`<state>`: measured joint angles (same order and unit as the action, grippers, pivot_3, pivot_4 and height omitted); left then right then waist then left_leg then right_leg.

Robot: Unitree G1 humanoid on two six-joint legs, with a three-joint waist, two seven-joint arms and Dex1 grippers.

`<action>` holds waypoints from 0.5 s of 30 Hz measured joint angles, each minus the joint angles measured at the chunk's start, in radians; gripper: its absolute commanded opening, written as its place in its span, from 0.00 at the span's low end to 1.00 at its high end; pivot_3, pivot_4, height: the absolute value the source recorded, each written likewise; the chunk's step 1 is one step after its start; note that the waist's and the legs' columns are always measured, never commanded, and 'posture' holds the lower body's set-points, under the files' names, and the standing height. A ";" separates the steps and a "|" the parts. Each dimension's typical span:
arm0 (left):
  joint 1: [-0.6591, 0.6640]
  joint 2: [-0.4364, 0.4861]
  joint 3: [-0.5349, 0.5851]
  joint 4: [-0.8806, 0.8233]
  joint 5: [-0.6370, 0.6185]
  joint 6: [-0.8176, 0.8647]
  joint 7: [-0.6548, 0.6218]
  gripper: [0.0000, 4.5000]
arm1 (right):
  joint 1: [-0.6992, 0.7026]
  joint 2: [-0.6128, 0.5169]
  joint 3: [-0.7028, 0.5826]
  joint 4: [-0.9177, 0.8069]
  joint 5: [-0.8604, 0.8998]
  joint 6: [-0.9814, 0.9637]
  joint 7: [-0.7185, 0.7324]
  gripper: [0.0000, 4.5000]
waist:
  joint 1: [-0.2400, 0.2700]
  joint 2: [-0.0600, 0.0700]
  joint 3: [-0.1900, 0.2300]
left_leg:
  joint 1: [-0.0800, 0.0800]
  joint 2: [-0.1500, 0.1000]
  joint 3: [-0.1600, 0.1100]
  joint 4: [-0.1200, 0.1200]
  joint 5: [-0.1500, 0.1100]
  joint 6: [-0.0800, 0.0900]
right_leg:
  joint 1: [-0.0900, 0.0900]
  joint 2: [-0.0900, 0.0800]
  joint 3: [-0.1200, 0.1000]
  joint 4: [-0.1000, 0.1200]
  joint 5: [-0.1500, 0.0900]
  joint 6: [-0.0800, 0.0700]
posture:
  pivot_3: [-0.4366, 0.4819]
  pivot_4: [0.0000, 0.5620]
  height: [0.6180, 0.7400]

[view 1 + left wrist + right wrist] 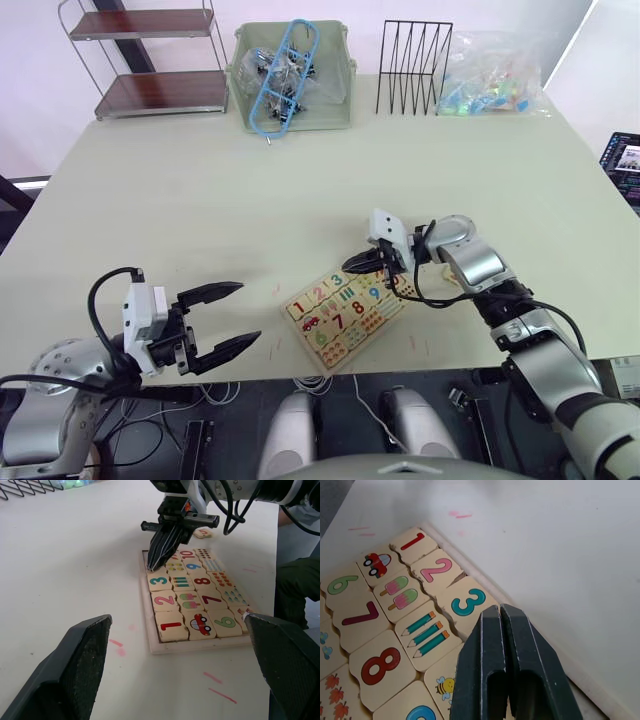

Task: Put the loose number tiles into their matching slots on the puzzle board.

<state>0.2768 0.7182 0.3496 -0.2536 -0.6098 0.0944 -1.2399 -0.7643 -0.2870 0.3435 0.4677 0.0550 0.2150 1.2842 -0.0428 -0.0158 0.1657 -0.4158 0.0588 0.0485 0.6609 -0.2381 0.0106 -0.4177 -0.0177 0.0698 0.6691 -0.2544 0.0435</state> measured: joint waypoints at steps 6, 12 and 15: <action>-0.003 0.000 0.000 0.001 0.000 0.000 0.000 1.00 | -0.004 -0.004 0.004 0.031 -0.010 -0.036 -0.004 0.01 | 0.000 0.000 0.000 | 0.000 0.000 0.000 0.000 0.000 0.000 | 0.000 0.000 0.000 0.000 0.000 0.000 | 0.48 0.27 1.00; -0.008 0.000 0.000 0.007 0.000 0.000 0.000 1.00 | -0.006 -0.008 0.009 0.037 -0.013 -0.058 -0.004 0.01 | 0.000 0.000 0.000 | 0.001 0.000 0.000 0.000 0.000 0.000 | 0.000 0.000 0.000 0.000 0.000 0.000 | 0.48 0.27 1.00; -0.009 0.000 0.000 0.011 0.000 0.000 0.000 1.00 | -0.006 -0.008 0.008 0.039 -0.010 -0.058 -0.004 0.01 | 0.000 0.000 0.000 | 0.001 0.000 0.000 0.000 0.000 0.000 | 0.000 0.000 0.000 0.000 0.000 0.000 | 0.48 0.27 1.00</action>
<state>0.2678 0.7183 0.3496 -0.2424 -0.6097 0.0945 -1.2403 -0.7699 -0.2951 0.3519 0.5067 0.0448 0.1574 1.2799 -0.0426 -0.0161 0.1655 -0.4152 0.0588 0.0485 0.6609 -0.2381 0.0107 -0.4172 -0.0177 0.0698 0.6692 -0.2544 0.0436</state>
